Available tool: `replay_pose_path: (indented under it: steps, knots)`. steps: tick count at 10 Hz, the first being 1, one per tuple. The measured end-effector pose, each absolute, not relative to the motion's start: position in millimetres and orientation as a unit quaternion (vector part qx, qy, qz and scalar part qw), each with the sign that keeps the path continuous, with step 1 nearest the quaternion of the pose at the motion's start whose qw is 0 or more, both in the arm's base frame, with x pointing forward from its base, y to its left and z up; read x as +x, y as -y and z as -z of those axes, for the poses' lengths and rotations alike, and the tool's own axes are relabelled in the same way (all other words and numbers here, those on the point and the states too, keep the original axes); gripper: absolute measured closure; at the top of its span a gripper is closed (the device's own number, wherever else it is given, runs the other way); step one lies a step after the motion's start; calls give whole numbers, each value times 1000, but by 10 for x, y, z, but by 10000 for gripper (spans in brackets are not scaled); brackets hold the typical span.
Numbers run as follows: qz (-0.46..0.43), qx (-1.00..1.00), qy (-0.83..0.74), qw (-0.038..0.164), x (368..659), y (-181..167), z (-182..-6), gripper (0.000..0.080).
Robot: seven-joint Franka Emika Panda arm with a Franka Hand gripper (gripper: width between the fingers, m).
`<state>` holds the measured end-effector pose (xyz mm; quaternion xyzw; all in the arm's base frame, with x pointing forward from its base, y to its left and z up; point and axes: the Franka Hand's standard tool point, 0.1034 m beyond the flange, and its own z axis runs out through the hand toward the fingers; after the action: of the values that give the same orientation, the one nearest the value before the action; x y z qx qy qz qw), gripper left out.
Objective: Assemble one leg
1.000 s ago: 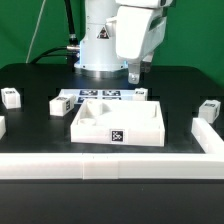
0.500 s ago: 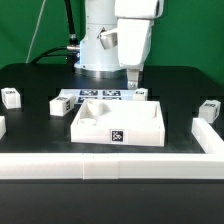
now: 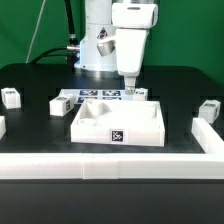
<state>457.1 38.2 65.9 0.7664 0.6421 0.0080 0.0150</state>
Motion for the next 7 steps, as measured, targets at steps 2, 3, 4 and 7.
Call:
replay_pose_path:
  steps: [2,3,4,7]
  knots:
    - [-10,766,-643,9,4406,-328,-471,150]
    - [-9,767,-642,4,4310,-297,-375,150]
    - [-7,769,-639,0,4255,-263,-293,150]
    - [3,772,-636,-11,4179,-244,-139,150]
